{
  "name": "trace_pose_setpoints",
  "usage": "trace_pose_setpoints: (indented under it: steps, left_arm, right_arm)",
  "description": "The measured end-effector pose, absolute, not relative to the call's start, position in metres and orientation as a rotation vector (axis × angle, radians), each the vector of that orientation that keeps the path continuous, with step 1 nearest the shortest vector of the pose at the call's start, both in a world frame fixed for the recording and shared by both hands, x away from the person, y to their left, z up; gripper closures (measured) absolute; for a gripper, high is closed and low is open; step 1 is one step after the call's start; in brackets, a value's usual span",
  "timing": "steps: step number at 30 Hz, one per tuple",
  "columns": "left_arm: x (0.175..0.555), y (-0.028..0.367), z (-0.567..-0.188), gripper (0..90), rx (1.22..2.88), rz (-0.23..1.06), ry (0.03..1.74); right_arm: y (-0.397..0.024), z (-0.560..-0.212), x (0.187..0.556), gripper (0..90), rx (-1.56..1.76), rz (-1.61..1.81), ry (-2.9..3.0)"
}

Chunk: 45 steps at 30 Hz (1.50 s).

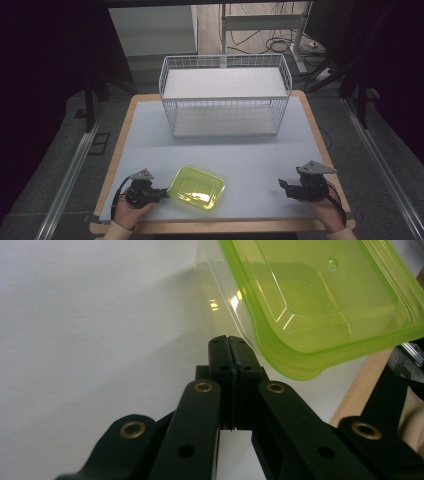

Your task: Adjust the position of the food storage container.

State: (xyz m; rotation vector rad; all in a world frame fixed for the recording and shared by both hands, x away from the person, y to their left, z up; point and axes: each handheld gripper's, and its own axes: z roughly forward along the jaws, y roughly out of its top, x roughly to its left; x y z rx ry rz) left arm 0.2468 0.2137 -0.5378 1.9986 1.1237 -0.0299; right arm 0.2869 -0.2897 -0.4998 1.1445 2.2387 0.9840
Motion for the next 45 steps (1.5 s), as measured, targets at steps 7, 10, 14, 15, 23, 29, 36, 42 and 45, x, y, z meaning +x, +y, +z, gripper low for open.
trace_pose_setpoints:
  steps: [7, 10, 14, 15, 23, 29, 36, 42, 45]
  left_arm:
    - [0.244, 0.203, -0.537, 89.9, 2.024, -0.046, 1.099]
    - [0.242, 0.2, -0.536, 89.9, 2.026, -0.052, 1.097]
    - [0.24, 0.195, -0.537, 89.8, 2.032, -0.07, 1.103]
    - [0.241, 0.194, -0.537, 89.8, 2.032, -0.069, 1.102]
    - [0.241, 0.189, -0.536, 89.8, 2.033, -0.081, 1.106]
    - [0.241, 0.181, -0.534, 89.8, 2.036, -0.089, 1.106]
    - [0.243, 0.164, -0.53, 89.9, 2.045, -0.094, 1.102]
    - [0.247, 0.15, -0.53, 89.9, 2.052, -0.102, 1.105]
    - [0.249, 0.143, -0.53, 89.9, 2.063, -0.106, 1.092]
  right_arm:
    - [-0.289, -0.499, 0.286, 21.6, 1.146, 0.996, 2.238]
    - [-0.289, -0.499, 0.286, 21.6, 1.146, 0.997, 2.239]
    - [-0.288, -0.499, 0.286, 21.6, 1.146, 0.997, 2.245]
    - [-0.288, -0.499, 0.286, 21.6, 1.144, 0.995, 2.245]
    - [-0.288, -0.499, 0.286, 21.6, 1.147, 0.997, 2.242]
    - [-0.287, -0.499, 0.286, 21.6, 1.147, 0.996, 2.244]
    - [-0.286, -0.499, 0.285, 21.6, 1.148, 0.998, 2.247]
    - [-0.287, -0.499, 0.285, 21.6, 1.151, 0.999, 2.249]
    - [-0.287, -0.499, 0.285, 21.6, 1.151, 0.999, 2.248]
